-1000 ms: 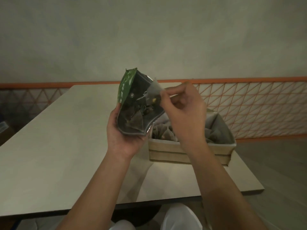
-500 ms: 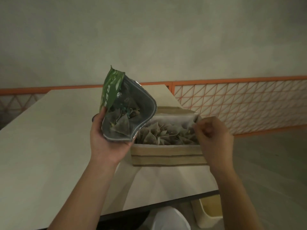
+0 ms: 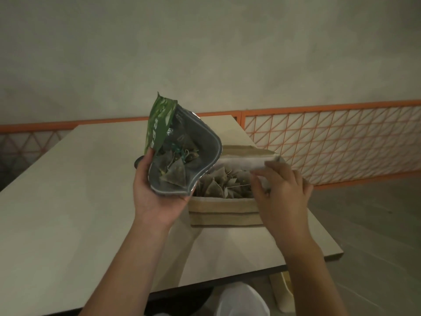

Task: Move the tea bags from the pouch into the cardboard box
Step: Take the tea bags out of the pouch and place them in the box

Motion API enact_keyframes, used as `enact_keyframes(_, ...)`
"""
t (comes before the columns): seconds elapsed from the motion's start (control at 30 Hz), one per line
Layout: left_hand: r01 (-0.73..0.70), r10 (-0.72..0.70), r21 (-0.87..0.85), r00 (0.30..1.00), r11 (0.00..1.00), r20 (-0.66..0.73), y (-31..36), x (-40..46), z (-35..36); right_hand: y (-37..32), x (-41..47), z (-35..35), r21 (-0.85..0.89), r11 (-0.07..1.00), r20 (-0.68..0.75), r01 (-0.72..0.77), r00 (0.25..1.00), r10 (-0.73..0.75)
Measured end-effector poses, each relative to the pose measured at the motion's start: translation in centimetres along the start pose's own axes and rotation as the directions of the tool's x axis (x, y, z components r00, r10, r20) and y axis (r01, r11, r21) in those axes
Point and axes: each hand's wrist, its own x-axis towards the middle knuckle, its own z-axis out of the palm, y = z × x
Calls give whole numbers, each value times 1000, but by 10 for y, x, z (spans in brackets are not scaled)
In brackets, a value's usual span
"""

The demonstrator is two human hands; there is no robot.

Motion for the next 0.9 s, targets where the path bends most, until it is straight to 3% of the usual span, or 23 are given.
enact_keyframes(0.1,-5,5,-12,1000,1000,11,0,2,-3,-42,-5,-2,398,917,-38,19,999,-4)
enact_keyframes(0.17,-23,23,-6,1000,1000,3,-1,3,-3,-67,-8,4,541,841,14,-9,1000,2)
enact_keyframes(0.27,-57,57,-3,998,998,-12,-4,1,0,-88,-8,19,468,884,79,2,996,-44)
enact_keyframes(0.37,-89,89,-23,996,996,-19,-8,-2,2,-100,-8,32,258,966,179,-8,983,-40)
enact_keyframes(0.5,-79,79,-15,997,997,-27,-10,-3,4,-108,-14,42,127,992,118,0,993,-15)
enact_keyframes(0.7,-55,55,-2,998,998,-24,-7,-3,6,-96,-10,38,379,925,17,-33,999,29)
enact_keyframes(0.8,-76,76,9,997,997,-32,-6,-1,9,-93,1,23,614,787,-15,-64,996,93)
enact_keyframes(0.9,-71,71,4,997,997,-22,-7,3,11,-87,15,3,759,638,47,-130,988,145)
